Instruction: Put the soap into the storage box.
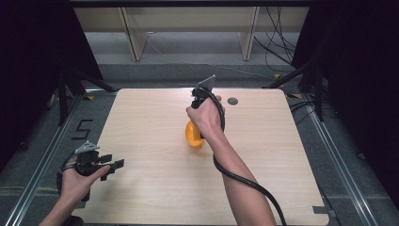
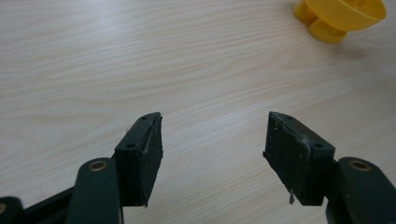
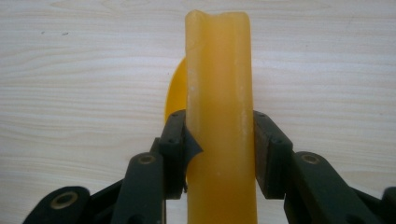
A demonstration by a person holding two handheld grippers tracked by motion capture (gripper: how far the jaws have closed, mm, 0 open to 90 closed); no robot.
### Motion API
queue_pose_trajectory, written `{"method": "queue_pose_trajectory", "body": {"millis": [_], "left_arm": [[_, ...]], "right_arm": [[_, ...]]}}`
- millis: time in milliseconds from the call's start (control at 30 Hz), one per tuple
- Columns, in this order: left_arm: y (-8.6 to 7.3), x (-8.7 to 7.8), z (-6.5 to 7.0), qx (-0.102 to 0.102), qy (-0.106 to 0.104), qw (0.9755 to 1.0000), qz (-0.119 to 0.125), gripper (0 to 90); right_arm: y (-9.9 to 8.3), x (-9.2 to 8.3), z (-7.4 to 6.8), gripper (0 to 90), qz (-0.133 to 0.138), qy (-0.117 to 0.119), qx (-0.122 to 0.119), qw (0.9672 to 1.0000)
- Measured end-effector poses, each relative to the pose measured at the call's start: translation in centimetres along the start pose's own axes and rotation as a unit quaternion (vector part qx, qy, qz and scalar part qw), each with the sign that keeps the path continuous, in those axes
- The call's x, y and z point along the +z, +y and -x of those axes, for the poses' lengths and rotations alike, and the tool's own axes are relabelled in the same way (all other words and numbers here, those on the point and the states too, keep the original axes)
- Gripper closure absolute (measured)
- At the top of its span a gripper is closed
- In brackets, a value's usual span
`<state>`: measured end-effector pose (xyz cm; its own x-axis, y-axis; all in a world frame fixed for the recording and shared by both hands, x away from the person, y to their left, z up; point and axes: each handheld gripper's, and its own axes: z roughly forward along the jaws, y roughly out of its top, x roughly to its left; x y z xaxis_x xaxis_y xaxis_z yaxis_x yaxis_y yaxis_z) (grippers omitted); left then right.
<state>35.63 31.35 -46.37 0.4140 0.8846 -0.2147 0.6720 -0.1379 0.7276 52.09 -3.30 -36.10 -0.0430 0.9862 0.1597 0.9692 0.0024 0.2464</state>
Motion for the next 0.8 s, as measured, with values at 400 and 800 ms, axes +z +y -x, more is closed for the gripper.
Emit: {"method": "queue_pose_trajectory", "body": {"millis": [400, 800], "left_arm": [[0.0, 0.0, 0.0, -0.002, -0.001, 1.0000, 0.002, 36.1], [0.0, 0.0, 0.0, -0.001, -0.002, 1.0000, -0.002, 36.1]], "right_arm": [[0.2, 0.7, -0.3, 62.0, 0.008, -0.004, 0.009, 0.9999], [0.1, 1.6, -0.1, 62.0, 0.005, -0.015, -0.005, 0.9999]]}}
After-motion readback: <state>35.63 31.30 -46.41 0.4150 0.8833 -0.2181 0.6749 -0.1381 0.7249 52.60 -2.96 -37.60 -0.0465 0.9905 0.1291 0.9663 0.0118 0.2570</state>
